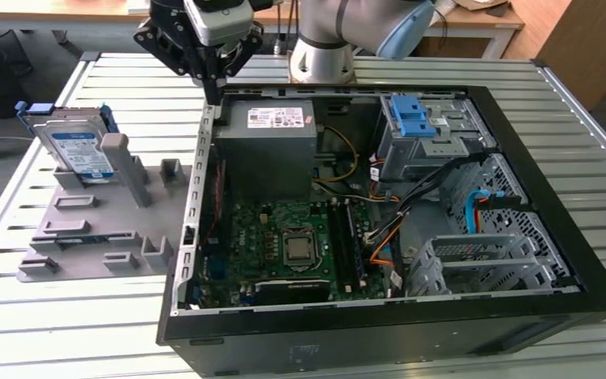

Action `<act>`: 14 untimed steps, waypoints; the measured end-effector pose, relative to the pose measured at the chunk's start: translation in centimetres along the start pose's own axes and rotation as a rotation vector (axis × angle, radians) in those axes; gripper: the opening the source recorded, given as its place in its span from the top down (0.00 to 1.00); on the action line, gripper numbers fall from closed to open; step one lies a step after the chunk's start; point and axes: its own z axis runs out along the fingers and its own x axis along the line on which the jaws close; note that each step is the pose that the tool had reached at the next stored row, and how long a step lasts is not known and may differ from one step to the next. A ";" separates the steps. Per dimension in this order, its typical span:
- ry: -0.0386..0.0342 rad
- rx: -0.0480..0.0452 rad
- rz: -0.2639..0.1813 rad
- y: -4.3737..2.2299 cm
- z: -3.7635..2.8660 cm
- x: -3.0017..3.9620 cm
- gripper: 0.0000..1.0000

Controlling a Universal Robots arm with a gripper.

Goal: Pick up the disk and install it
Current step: 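Reach for the disk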

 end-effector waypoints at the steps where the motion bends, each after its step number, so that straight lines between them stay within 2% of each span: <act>1: 0.0000 0.0000 0.000 0.03 0.00 0.08 0.89; 14: 0.0000 0.0000 0.000 0.09 0.05 0.84 0.89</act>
